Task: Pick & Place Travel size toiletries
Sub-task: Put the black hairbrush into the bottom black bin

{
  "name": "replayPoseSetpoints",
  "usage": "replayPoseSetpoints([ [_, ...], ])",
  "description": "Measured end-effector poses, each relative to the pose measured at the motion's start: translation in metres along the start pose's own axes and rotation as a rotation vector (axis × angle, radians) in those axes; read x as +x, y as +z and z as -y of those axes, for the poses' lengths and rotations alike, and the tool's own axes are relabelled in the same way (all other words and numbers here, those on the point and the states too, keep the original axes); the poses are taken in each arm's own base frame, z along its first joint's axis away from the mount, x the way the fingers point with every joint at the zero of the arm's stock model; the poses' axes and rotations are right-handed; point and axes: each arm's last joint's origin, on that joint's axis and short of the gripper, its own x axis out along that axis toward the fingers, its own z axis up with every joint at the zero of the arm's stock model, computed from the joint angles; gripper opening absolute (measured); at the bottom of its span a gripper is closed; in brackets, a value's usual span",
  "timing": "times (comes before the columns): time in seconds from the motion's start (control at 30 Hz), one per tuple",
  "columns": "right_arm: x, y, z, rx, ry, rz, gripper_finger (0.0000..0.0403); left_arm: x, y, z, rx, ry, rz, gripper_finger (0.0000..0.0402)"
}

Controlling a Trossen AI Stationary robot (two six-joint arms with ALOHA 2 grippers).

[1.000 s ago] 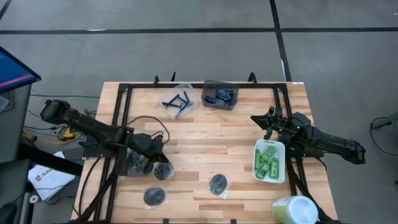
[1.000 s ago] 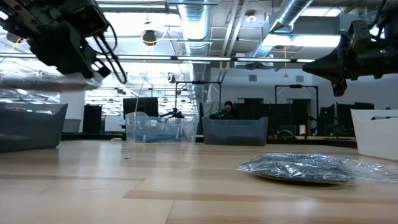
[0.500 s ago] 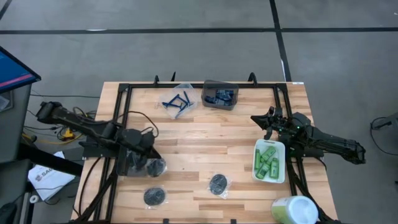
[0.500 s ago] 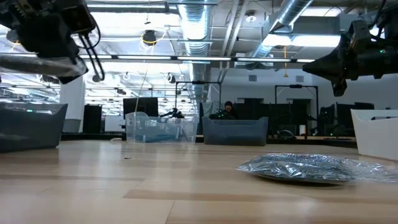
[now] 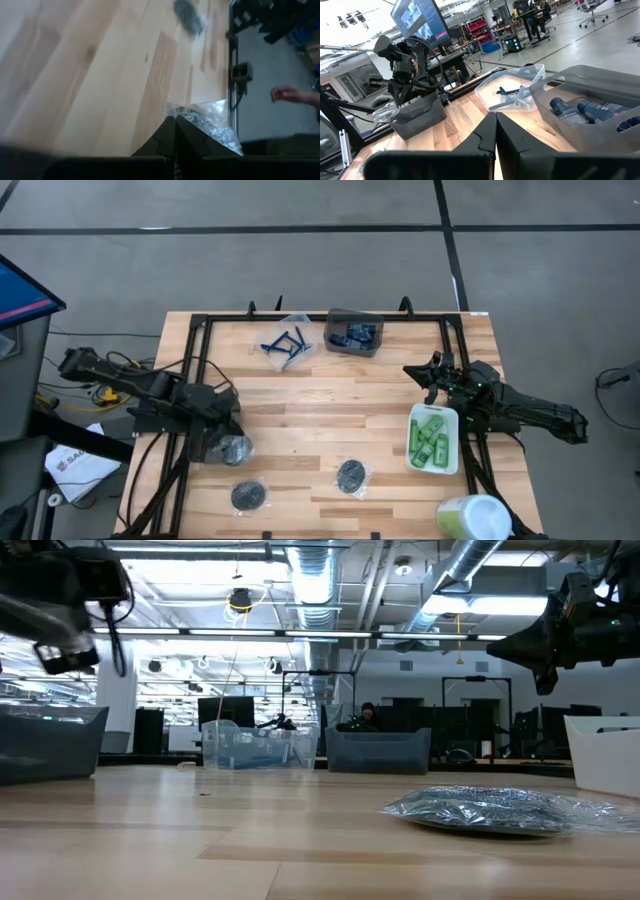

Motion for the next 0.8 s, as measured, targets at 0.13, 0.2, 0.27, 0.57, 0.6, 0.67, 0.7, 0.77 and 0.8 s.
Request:
replayPoseSetpoints([
  [0.13, 0.0, 0.0, 0.0, 0.0, 0.0, 0.0, 0.0, -0.006, -0.007, -0.004, -0.073, 0.008, -0.057, 0.0],
  [0.2, 0.0, 0.0, 0.0, 0.0, -0.001, 0.0, 0.0, -0.009, -0.009, -0.006, -0.093, 0.015, -0.064, 0.0],
  [0.27, 0.0, 0.0, 0.0, 0.0, 0.0, 0.0, 0.0, -0.011, -0.009, -0.006, -0.094, 0.012, -0.061, 0.0],
  [0.57, 0.0, 0.0, 0.0, 0.0, 0.0, 0.0, 0.0, -0.015, -0.018, -0.015, -0.126, 0.112, -0.124, 0.0],
  [0.6, 0.0, 0.0, 0.0, 0.0, 0.0, 0.0, 0.0, -0.015, -0.019, -0.017, -0.127, 0.13, -0.131, 0.0],
  [0.67, 0.0, 0.0, 0.0, 0.0, 0.0, 0.0, 0.0, -0.016, -0.02, -0.018, -0.122, 0.144, -0.138, 0.0],
  [0.7, 0.0, 0.0, 0.0, 0.0, 0.0, 0.0, 0.0, -0.016, -0.02, -0.018, -0.102, 0.141, -0.139, 0.0],
  [0.77, 0.0, 0.0, 0.0, 0.0, 0.0, 0.0, 0.0, -0.016, -0.021, -0.017, -0.055, 0.124, -0.155, 0.0],
  [0.8, 0.0, 0.0, 0.0, 0.0, 0.0, 0.0, 0.0, -0.016, -0.021, -0.017, -0.033, 0.117, -0.163, 0.0],
])
